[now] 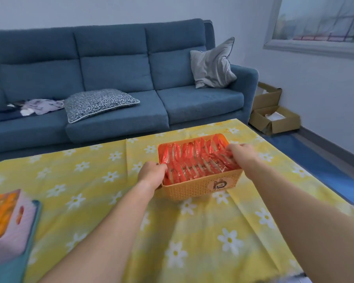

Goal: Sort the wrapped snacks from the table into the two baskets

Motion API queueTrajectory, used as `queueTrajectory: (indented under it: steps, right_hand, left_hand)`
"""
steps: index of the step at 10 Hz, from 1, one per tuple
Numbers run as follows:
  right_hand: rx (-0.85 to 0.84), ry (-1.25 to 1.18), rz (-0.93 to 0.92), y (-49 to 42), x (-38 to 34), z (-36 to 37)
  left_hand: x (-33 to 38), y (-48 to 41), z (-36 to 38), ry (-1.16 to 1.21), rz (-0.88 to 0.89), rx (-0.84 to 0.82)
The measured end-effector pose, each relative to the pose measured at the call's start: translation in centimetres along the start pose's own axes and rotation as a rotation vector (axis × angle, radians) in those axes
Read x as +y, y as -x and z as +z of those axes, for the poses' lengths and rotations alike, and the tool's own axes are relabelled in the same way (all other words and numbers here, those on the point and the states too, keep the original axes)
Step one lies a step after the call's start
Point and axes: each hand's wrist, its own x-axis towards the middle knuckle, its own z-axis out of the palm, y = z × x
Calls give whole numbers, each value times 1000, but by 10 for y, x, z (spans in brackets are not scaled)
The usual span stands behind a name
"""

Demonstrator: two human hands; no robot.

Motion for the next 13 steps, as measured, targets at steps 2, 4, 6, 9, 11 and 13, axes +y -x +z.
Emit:
queueTrajectory:
  steps: [2,4,6,9,11,13]
  right_hand:
    - [-224,43,-44,96,-38,59]
    - [-462,121,-85,199,-61,138]
    - [-671,134,-46,300,-63,227]
    - [-854,278,-82,382,-27,336]
    - [-824,286,-141,385,-19,377]
    - [-842,237,-160,368,-25,376]
  left_hand:
    - [-27,57,-126,38,-62,188]
    - [-85,110,-253,67,-167,334]
    - [-166,163,-368,47,-307,458]
    - [-261,211,-445,64,-436,625]
    - [-288,205,-457,62,-392,667]
    - [-286,196,-458,-46,-338,601]
